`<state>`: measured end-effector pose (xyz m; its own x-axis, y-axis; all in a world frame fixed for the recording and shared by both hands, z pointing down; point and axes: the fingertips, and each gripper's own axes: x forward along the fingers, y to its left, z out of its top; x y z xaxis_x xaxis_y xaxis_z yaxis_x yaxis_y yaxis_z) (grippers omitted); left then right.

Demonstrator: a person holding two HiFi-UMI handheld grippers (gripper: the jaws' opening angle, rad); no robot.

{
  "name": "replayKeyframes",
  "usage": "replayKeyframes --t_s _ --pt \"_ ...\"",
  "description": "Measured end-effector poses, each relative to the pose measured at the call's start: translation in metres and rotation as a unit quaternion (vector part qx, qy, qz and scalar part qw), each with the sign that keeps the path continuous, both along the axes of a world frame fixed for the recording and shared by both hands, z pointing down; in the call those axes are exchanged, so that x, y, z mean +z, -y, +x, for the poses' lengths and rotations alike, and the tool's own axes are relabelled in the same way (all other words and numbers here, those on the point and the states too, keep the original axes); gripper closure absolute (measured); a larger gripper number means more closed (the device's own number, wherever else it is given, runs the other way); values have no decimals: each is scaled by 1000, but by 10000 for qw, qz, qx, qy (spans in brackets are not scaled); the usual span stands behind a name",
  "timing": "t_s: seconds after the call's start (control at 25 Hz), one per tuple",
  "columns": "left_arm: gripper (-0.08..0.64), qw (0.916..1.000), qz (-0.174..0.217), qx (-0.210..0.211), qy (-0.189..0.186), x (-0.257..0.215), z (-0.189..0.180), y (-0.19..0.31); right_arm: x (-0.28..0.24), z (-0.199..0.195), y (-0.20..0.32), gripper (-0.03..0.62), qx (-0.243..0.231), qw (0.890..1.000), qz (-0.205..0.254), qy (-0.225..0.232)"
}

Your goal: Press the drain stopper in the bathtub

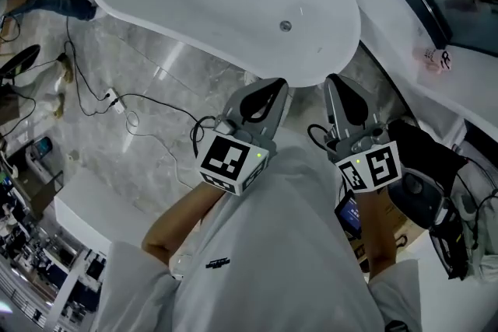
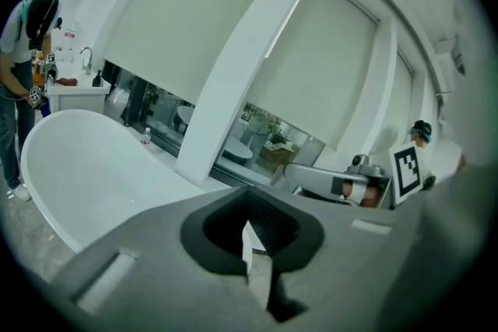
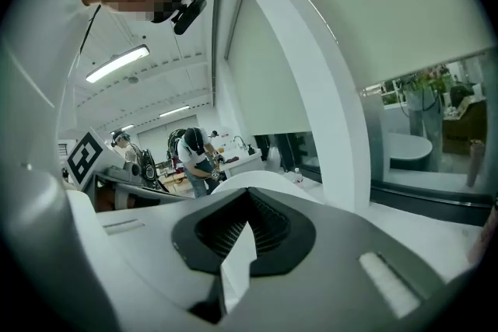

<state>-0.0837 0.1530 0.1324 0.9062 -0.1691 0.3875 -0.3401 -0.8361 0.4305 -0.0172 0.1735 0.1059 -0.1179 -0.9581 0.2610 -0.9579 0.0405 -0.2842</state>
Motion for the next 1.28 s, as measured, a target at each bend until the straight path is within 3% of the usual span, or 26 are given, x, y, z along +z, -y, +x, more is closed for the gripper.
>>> replayKeyframes --t_s 0.32,0.52,0.68,1.0,1.28 --pt "561 9953 245 -837 429 5 52 49 23 44 48 595 -1354 9905 -210 137" --pt "561 9900 -29 -1273 603 21 100 57 38 76 67 595 -2103 9769 -358 130" --pt "561 9843 -300 -1609 665 44 124 67 65 98 89 595 -2442 9680 -579 50" --pt "561 9727 -521 -2089 863 115 120 97 147 106 123 595 -2965 9491 -1052 -174" --pt "561 9475 -1166 -2827 929 205 91 127 224 94 161 597 -3266 9353 -1240 -564"
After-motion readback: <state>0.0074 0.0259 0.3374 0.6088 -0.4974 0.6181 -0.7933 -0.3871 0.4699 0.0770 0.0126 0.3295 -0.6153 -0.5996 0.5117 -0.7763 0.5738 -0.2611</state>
